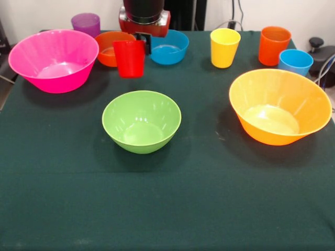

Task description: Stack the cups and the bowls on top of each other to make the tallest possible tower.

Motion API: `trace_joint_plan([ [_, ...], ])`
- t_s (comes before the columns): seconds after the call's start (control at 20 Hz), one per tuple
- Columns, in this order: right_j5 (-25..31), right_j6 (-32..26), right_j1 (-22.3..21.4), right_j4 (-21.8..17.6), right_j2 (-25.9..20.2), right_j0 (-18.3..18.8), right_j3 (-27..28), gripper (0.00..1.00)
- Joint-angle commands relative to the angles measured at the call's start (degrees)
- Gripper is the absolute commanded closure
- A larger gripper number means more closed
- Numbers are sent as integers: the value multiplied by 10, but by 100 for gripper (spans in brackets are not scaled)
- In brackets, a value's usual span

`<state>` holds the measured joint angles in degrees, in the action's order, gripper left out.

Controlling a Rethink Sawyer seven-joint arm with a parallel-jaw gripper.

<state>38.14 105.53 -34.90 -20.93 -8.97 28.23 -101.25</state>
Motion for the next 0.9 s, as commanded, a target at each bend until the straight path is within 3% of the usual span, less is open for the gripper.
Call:
trace_joint_plan([
  [0.05,82,-5,0,19,-43,-29,62,100],
  [0.9,180,-27,37,30,-53,-52,168,100],
])
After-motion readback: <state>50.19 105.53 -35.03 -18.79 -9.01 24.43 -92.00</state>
